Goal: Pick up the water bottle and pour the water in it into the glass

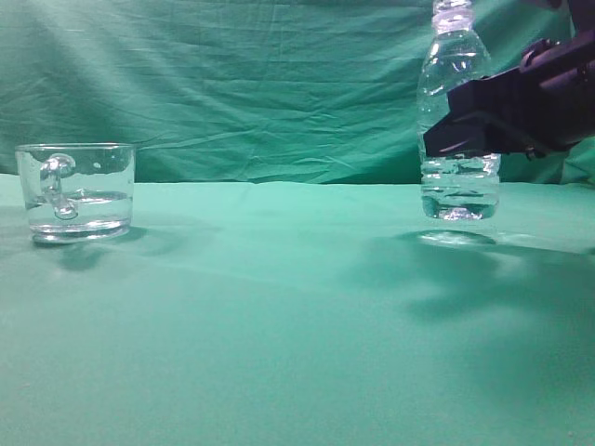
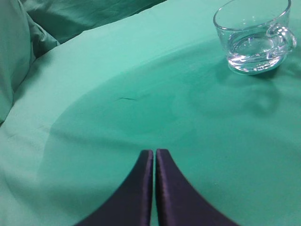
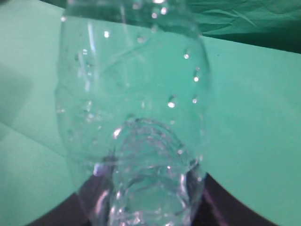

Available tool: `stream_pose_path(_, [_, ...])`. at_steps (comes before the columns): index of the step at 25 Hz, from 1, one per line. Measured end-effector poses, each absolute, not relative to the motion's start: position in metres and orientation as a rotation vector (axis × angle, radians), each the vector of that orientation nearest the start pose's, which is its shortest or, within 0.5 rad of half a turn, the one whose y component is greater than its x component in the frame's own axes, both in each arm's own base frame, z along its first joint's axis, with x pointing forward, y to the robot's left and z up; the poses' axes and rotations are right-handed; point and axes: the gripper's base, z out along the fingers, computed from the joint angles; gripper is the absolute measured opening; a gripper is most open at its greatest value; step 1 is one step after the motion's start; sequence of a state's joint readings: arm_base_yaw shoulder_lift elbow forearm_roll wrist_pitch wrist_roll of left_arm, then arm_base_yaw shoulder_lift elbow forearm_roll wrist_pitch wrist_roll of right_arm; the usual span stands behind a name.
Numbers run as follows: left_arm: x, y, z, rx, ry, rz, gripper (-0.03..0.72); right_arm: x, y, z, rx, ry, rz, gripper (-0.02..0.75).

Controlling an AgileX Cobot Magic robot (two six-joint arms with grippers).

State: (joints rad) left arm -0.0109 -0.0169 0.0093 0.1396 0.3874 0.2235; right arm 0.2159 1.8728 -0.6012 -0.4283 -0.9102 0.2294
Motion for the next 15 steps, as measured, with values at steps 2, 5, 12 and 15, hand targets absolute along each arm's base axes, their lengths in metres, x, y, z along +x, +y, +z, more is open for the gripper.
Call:
stream_pose_path(2, [0.0517,0.0042,0.1765,0.302,1.845,0.286,0.000,0.3036,0.0971,0.1268,-0.451,1.853,0.449,0.262])
stream_pose_path(5, [0.0517,0.0042,0.1765,0.302,1.845,0.286,0.000,0.3033,0.0975,0.1261,-0.420,1.867,0.479,0.262])
stream_pose_path(12, [0.0517,0.0042,0.1765,0.302,1.845,0.286,0.000,0.3023,0.0989,0.1258,-0.438,1.869,0.494,0.470])
stream_pose_path(15, [0.0517,0.0042,0.1765,0.302,1.845,0.286,0.000,0.3022,0.0992,0.1261,-0.438,1.865,0.498,0.586])
